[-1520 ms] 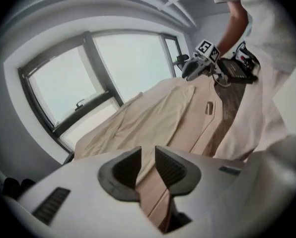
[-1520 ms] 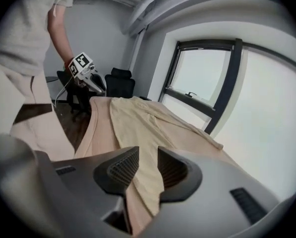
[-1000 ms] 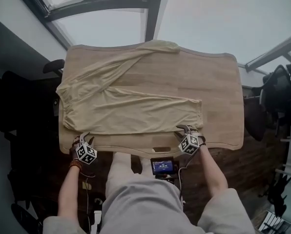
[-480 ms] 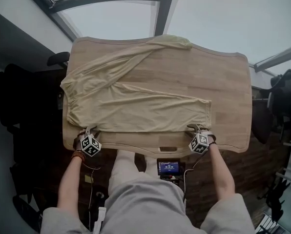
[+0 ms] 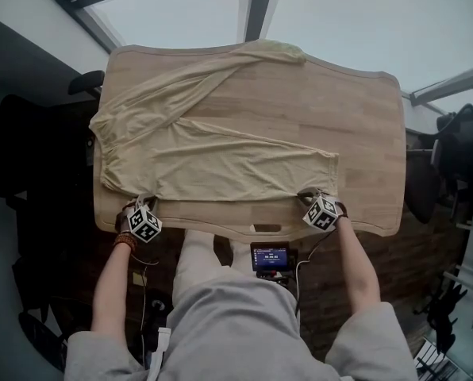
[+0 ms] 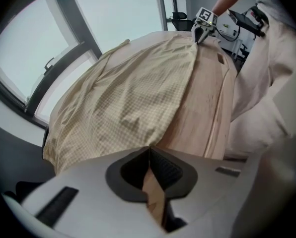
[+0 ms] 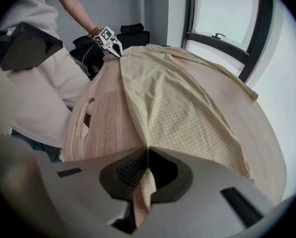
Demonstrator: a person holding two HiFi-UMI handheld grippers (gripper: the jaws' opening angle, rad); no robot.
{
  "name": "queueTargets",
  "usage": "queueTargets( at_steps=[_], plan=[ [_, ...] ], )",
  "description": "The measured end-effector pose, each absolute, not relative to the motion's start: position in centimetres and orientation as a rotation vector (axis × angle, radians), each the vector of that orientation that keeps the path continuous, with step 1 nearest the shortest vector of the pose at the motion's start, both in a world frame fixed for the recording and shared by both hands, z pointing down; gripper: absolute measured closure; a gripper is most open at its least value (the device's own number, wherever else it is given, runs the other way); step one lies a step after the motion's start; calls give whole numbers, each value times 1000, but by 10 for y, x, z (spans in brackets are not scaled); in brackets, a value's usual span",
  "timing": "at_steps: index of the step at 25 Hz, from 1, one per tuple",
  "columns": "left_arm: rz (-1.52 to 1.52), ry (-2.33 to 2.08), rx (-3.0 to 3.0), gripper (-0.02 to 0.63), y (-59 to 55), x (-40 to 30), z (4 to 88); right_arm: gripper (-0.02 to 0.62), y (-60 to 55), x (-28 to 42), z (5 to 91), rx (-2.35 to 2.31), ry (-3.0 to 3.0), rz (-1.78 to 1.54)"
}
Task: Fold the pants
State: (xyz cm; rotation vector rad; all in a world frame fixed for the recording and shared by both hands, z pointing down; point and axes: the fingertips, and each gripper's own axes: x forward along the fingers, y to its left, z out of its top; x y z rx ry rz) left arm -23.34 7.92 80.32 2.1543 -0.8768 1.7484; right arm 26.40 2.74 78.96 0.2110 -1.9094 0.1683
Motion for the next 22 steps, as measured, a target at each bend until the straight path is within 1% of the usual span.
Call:
queueTargets(
  at_steps=[7, 15, 17, 18, 20, 22],
  plan=[
    [1734, -892, 2133, 592, 109, -226, 798, 583, 58, 282, 791, 172, -1887, 144],
    [1704, -868, 2217, 592, 167, -167, 785, 583, 81, 322, 791, 223, -1893, 192],
    [1733, -844, 2238, 587, 176, -165, 789, 583, 76, 329, 786, 280, -1905, 205],
    [1754, -834, 2236, 574, 181, -171, 791, 583, 73, 330, 783, 300, -1914, 203],
    [1796, -859, 2193, 500, 188, -195, 793, 583, 66, 328, 775, 314, -1927, 177],
    [1819, -976, 2118, 488, 182, -230, 789, 583, 60, 326, 768, 306, -1927, 142]
  ],
)
